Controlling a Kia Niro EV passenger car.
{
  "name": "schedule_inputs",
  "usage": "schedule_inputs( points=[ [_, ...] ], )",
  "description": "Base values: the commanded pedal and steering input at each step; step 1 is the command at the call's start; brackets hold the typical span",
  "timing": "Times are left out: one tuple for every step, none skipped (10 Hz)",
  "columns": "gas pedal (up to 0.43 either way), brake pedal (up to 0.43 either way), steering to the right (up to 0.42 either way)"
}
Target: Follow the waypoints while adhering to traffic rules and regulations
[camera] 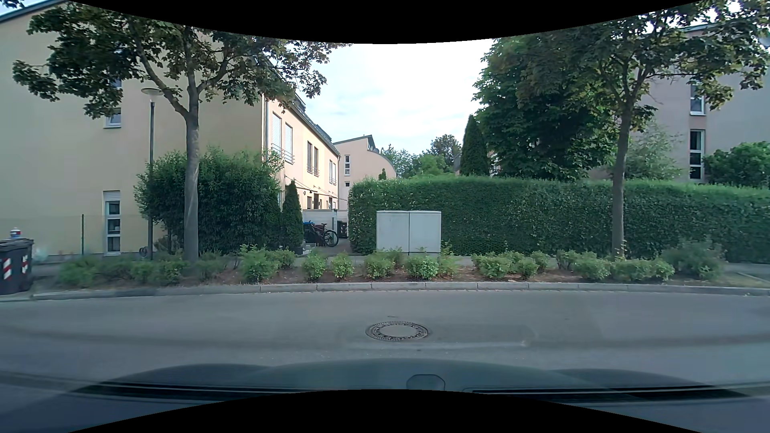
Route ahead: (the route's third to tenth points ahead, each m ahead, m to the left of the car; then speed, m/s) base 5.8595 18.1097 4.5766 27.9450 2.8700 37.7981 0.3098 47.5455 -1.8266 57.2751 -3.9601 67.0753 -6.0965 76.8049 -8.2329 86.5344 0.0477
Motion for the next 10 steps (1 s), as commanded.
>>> schedule_inputs(
  points=[
    [0.000, 0.213, -0.008],
    [0.000, 0.213, -0.008],
    [0.000, 0.213, -0.008],
    [0.000, 0.213, -0.008],
    [0.000, 0.213, -0.008],
    [0.000, 0.220, -0.008],
    [0.000, 0.213, -0.008],
    [0.000, 0.213, -0.008],
    [0.000, 0.213, -0.008],
    [0.000, 0.220, -0.008]
  ],
)
